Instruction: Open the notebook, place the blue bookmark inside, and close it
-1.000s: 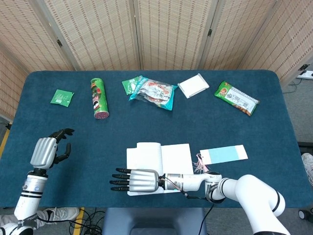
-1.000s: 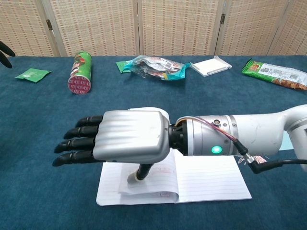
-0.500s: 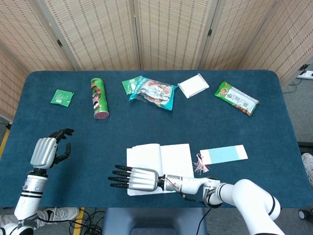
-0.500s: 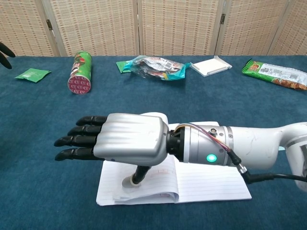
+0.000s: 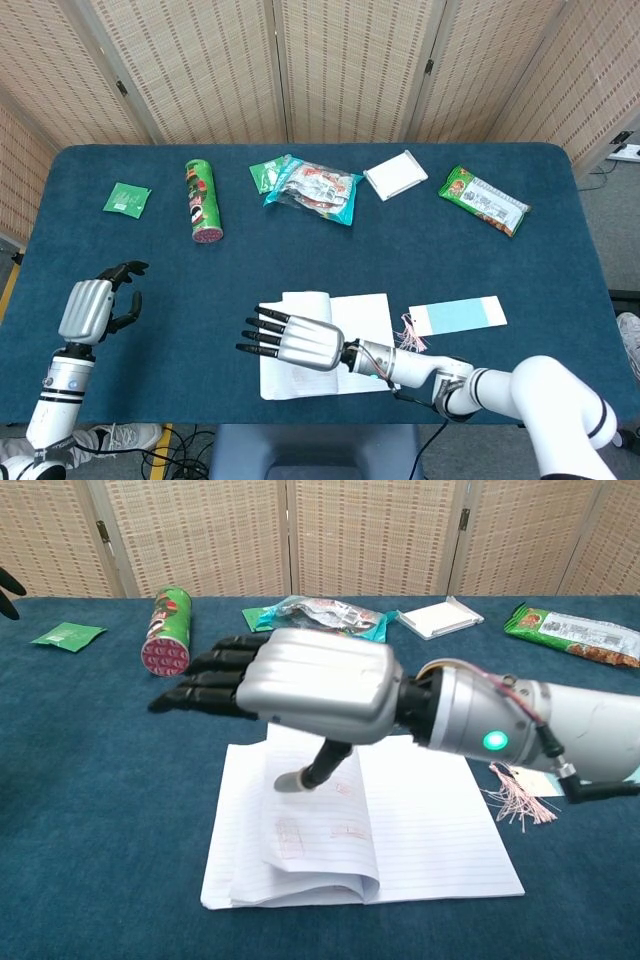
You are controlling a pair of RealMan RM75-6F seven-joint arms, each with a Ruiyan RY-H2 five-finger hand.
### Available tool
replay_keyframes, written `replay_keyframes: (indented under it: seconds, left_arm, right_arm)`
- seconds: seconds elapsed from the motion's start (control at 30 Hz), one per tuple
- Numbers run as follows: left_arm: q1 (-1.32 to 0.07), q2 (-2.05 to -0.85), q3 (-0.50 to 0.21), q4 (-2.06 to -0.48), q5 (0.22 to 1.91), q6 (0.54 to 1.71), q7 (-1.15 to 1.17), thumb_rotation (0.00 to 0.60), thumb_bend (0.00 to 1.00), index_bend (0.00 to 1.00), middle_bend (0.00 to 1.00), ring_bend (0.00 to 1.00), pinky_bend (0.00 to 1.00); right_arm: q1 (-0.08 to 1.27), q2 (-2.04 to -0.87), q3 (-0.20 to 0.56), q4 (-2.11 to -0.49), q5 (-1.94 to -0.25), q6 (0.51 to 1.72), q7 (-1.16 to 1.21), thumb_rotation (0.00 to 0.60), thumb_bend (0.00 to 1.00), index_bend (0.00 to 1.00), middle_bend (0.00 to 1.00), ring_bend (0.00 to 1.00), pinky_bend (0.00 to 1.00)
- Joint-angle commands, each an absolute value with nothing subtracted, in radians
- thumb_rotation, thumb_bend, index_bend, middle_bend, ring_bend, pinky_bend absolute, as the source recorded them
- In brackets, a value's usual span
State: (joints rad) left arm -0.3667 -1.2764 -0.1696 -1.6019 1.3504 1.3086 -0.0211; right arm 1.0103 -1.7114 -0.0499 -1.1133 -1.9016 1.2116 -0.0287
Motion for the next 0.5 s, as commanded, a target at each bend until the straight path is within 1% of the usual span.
replay_keyframes:
  seconds: [0.03,0.13,0.27,0.4,0.5]
  left_arm:
    - [-0.367,-1.277,-0.170,-1.602,1.350,1.308,-0.021,0.600,0.58,0.30,0.38,0.41,0.68]
    - [-0.368,-1.279,-0.169,-1.602,1.350,1.306,-0.020,0.600,0.58,0.30,0.38,0.41,0.68]
    - [-0.369,-1.283,-0.167,-1.605,1.351,1.304,-0.017,0.600,0.58,0.30,0.37,0.41,0.68]
    - [-0.371,-1.283,-0.165,-1.611,1.351,1.299,-0.011,0.600,0.58,0.30,0.37,0.41,0.68]
    - [-0.371,-1.281,-0.167,-1.615,1.349,1.300,-0.007,0.600,0.58,0.30,0.36,0.41,0.68]
  right_arm:
    - [0.958,-1.601,-0.053,-1.205,-1.856,1.210,-0.086,0.600,0.14,0.05,0.17,0.11,0.15]
    - [0.920,-1.541,-0.073,-1.236,-1.826,1.200,-0.091,0.600,0.14,0.07,0.18,0.11,0.17]
    - [0.889,-1.513,-0.098,-1.230,-1.802,1.167,-0.091,0.600,0.14,0.08,0.18,0.13,0.22]
    - [0.878,-1.545,-0.100,-1.196,-1.792,1.145,-0.079,0.600,0.14,0.08,0.18,0.14,0.23]
    - [0.877,-1.593,-0.090,-1.157,-1.790,1.137,-0.068,0.600,0.14,0.08,0.18,0.14,0.23]
